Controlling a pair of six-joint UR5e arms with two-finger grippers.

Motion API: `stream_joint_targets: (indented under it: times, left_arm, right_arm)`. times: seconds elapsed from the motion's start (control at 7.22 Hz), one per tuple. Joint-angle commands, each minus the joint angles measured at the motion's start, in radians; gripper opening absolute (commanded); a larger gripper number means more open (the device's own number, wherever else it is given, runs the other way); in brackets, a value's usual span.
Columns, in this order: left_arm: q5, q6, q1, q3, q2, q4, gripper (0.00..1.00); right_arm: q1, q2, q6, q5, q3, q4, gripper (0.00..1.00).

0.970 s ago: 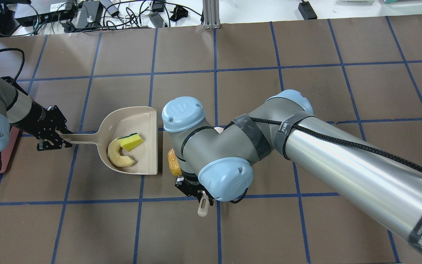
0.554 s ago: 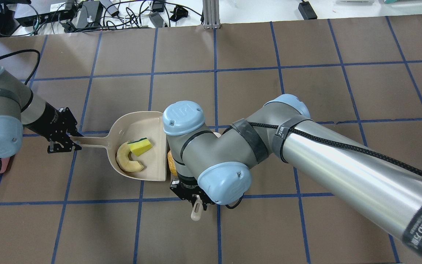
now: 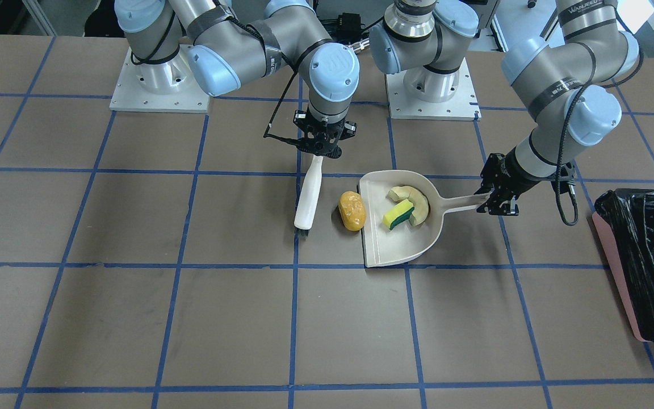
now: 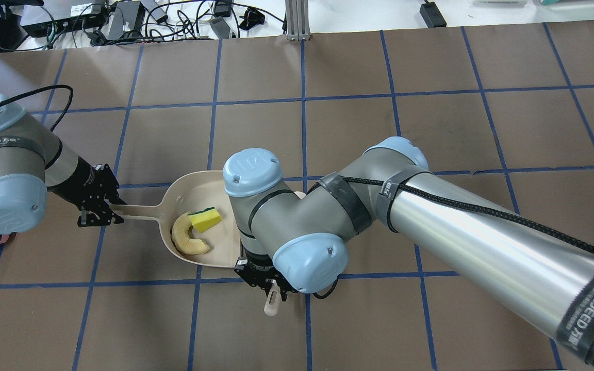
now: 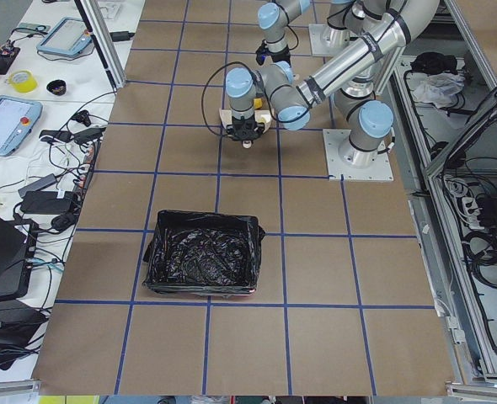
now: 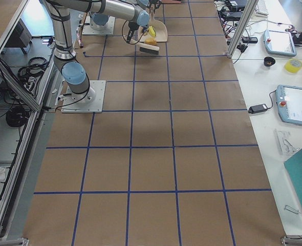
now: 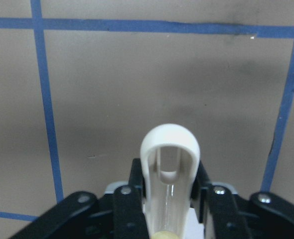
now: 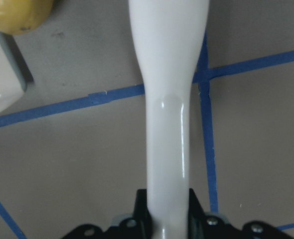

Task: Sweep and dump trash into bin
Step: 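Sweep the potato into the dustpan with the brush in the right gripper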

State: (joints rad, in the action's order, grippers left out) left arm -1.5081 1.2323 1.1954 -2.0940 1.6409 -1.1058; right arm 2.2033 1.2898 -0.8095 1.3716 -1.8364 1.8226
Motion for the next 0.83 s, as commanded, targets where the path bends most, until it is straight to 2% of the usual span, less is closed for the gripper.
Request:
stream_joint_targets:
  times: [0.0, 0.28, 0.69]
  left_arm:
    - [0.000, 0.036, 0.013, 0.005, 0.026, 0.004, 0.00]
    - [0.002, 0.049, 0.033, 0.006, 0.030, 0.024, 0.00]
    - [0.034, 0.056, 0.079, 0.040, 0.033, 0.034, 0.00]
  right_arm:
    - [0.027, -0.007, -0.007, -0.002, 0.002, 0.058, 0.00]
    - [0.067, -0.055, -0.022, -0.003, 0.028, 0.131, 0.00]
    - [0.111, -0.128, -0.109, -0.060, 0.133, 0.132, 0.00]
